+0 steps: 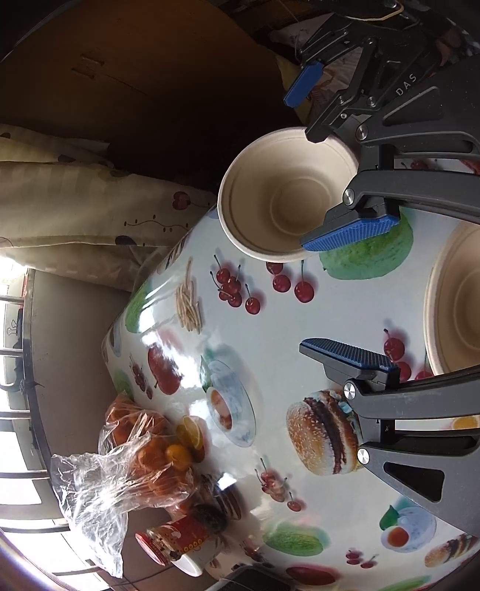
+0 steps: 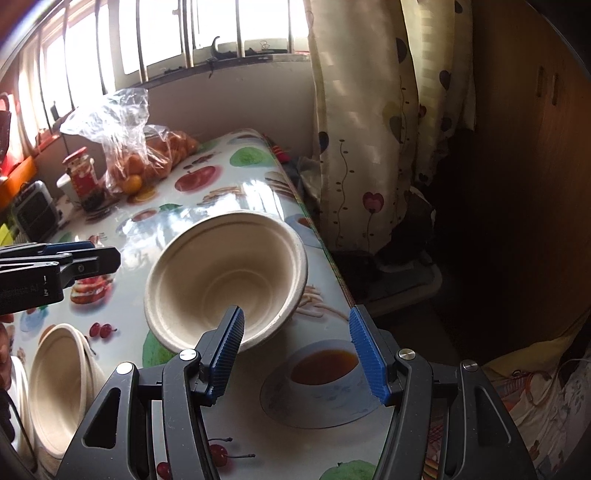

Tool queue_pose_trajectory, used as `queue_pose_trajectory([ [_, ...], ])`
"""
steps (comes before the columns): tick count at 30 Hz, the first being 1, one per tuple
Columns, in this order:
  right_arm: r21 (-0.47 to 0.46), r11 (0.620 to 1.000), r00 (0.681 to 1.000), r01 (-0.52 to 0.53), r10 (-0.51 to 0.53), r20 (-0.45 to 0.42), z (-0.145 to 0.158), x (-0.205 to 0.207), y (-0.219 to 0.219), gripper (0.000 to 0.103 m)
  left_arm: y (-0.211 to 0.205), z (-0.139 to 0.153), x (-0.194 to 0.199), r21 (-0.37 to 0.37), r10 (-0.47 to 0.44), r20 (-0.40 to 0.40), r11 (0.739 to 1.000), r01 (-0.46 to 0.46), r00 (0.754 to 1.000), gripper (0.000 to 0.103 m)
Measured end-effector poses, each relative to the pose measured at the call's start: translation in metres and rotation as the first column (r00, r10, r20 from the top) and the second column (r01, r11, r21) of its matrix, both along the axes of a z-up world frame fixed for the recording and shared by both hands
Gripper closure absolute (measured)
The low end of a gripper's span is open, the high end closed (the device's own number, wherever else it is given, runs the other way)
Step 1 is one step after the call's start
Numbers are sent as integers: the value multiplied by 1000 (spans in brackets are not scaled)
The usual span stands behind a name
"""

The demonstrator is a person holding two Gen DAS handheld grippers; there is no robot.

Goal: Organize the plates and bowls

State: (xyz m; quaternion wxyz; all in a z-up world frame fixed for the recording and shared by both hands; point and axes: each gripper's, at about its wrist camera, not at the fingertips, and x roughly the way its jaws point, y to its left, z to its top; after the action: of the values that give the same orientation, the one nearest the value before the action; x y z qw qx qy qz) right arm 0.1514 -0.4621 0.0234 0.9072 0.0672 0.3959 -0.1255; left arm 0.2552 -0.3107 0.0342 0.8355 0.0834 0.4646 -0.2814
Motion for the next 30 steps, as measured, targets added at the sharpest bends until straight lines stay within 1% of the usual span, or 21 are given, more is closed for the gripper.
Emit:
queue_pose_trajectory([
  [3,3,1000,1000,3,-3,-7,-4,4,-3,43,-6,-5,4,6,-9,-12,1000,9,1000,53],
  [4,3,1000,1000,3,-3,-8,-4,5,-4,44,-7,-6,6,5,-9,-22,1000,9,1000,55],
  [6,3,1000,1000,3,-3,-9,-5,6,-5,44,-10,-9,8,4,-13,-30,1000,13,999,56],
  [8,4,1000,1000,1,-1,-9,-6,8,-5,45,-15,-13,11,11,-18,-41,1000,19,999,62],
  [9,3,1000,1000,1,-1,-8,-6,9,-5,46,-16,-15,11,14,-21,-47,1000,22,999,63],
  [12,1,1000,1000,0,0,-7,-7,12,-6,52,-20,-20,13,12,-31,-69,999,32,997,64],
  [14,3,1000,1000,-2,2,-11,-8,14,-6,55,-23,-23,13,14,-37,-82,999,39,996,71],
  [16,6,1000,1000,-1,1,-12,-9,15,-6,59,-26,-25,12,17,-43,-87,999,44,995,75],
  [22,12,1000,1000,-5,5,-12,-10,16,-7,66,-31,-28,10,6,-52,-102,999,53,993,82],
  [24,11,1000,1000,-4,4,-13,-11,17,-6,68,-33,-28,10,1,-56,-103,998,57,993,82],
  [26,13,1000,1000,-5,5,-12,-11,17,-6,72,-34,-28,10,-9,-61,-111,998,60,992,83],
  [30,19,1000,1000,-14,14,-7,-11,18,-5,76,-36,-27,10,-24,-65,-114,998,63,991,85],
])
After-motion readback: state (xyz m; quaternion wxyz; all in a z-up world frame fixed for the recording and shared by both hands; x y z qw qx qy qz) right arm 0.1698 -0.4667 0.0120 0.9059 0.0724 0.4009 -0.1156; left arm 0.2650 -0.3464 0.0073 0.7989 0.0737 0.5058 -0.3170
